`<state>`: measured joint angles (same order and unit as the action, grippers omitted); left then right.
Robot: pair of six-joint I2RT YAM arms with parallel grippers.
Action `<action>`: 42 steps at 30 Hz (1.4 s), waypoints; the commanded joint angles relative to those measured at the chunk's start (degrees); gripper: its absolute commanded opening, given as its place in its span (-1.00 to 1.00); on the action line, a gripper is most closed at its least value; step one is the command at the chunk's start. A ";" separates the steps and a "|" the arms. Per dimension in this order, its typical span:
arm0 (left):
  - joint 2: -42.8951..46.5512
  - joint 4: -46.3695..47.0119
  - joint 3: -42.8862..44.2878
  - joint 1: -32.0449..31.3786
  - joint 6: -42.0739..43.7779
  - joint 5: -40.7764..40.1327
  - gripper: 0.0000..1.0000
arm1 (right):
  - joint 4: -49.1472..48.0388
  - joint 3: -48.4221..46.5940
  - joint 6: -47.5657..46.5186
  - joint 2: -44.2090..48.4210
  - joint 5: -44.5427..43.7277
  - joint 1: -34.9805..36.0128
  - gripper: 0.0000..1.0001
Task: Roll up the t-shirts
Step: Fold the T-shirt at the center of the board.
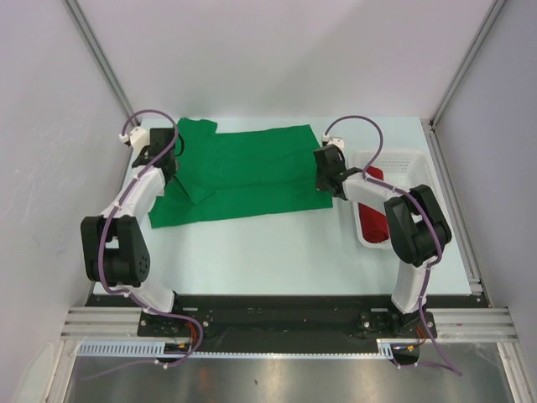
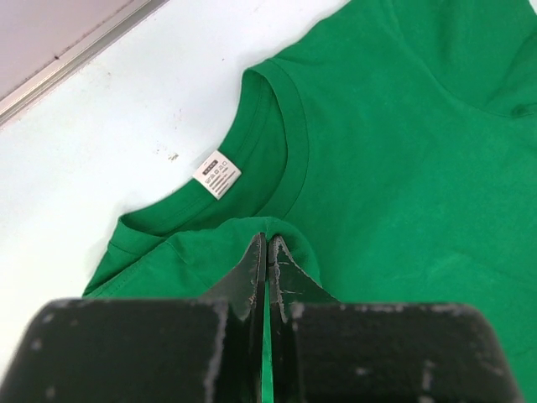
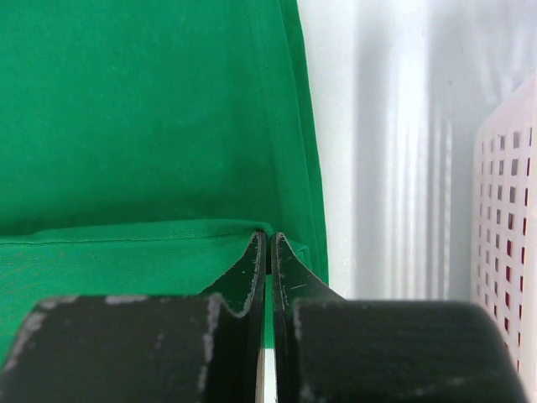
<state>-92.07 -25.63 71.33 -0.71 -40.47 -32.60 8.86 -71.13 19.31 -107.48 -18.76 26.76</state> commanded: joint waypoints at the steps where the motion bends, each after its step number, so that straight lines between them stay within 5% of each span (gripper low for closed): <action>1: -0.65 0.84 3.29 0.53 1.18 0.17 -1.00 | -2.80 -2.78 -0.85 -0.71 -0.40 -0.57 -1.00; 10: -2.49 0.84 3.55 0.53 1.36 0.78 -1.00 | -2.53 -4.36 -1.91 -2.38 0.66 -0.75 -1.00; 14: -3.55 4.60 3.47 2.01 2.15 2.97 -1.00 | -2.18 -4.71 -2.17 -2.73 0.92 -0.92 -0.77; 16: -4.08 7.07 3.64 2.82 4.60 7.54 -0.92 | -1.48 -5.50 -2.26 -2.82 0.92 -1.01 -0.44; 17: -4.69 6.91 4.25 3.17 4.52 8.86 -0.33 | 0.17 -6.03 -2.35 -2.73 1.01 -1.01 -0.28; 19: -4.26 5.42 5.57 5.36 4.44 14.48 0.54 | 2.11 -7.08 -2.17 -1.95 1.19 -1.01 0.06; 22: 1.88 5.50 2.07 8.00 3.11 19.83 0.76 | 6.24 -7.09 0.45 2.18 1.01 -1.01 0.27; 27: 16.35 -0.03 -8.80 9.49 0.40 20.38 0.76 | 12.14 -3.50 8.09 7.10 4.95 -0.49 0.15; 34: 31.67 -0.30 -26.58 11.26 -3.57 23.98 0.40 | 11.00 6.18 11.19 12.20 6.46 -0.92 0.02; 42: 33.27 -1.36 -32.12 11.61 -4.18 24.95 0.40 | 13.55 9.78 8.73 15.99 2.95 -6.98 0.02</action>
<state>-60.10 -27.73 40.42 10.15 -43.51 -8.93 21.17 -62.13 28.67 -95.46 -12.69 22.52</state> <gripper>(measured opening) 0.699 0.508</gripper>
